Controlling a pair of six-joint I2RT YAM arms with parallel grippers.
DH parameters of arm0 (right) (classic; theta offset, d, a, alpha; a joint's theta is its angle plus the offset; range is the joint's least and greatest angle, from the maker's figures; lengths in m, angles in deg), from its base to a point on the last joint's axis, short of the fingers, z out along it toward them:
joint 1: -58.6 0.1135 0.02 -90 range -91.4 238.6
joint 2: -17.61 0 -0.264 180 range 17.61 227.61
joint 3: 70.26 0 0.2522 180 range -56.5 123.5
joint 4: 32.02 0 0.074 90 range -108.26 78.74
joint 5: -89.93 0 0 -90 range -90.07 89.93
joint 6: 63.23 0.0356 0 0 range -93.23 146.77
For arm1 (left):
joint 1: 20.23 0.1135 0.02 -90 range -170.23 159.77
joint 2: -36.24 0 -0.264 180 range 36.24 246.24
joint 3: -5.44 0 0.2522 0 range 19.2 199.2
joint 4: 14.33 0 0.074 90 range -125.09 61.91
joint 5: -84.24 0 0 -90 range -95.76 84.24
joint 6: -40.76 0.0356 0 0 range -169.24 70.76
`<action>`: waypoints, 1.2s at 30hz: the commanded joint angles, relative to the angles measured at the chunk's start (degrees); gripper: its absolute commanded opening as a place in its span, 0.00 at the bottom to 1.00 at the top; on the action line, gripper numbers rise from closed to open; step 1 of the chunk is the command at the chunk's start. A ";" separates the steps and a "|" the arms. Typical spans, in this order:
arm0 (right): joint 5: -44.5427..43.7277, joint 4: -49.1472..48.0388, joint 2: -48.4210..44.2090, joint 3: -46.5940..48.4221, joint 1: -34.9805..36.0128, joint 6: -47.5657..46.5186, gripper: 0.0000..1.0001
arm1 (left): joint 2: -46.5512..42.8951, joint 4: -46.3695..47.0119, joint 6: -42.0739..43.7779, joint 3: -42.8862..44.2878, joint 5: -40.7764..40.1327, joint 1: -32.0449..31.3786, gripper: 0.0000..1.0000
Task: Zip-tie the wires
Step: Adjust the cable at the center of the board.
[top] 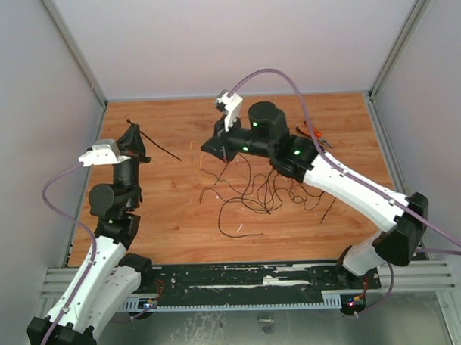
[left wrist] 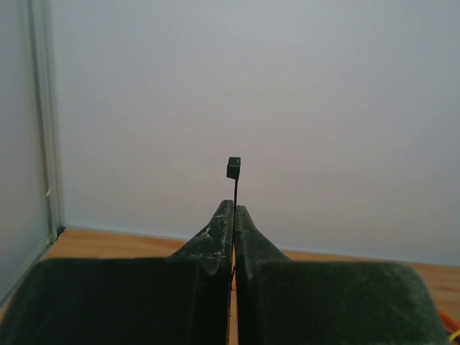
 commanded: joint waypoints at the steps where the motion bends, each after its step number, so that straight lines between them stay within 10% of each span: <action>1: 1.64 -4.17 5.06 -1.09 0.99 -0.61 0.00 | -1.00 -0.16 1.52 0.05 -3.79 0.79 0.00; 10: 5.96 -8.92 16.82 -2.14 4.44 -0.04 0.00 | -2.27 -0.70 4.24 -0.69 -7.25 1.07 0.00; 16: 19.00 -5.93 21.00 -0.12 6.25 -3.69 0.45 | -2.38 -0.61 4.47 -1.00 -7.30 1.32 0.00; 20: 26.63 -2.12 20.66 -0.21 6.25 -5.85 0.58 | -2.74 -0.77 5.61 -0.93 -8.25 1.58 0.00; 36: 5.47 16.92 2.43 -12.68 2.57 -6.07 0.77 | -2.48 -0.80 5.40 -0.23 -6.51 1.86 0.00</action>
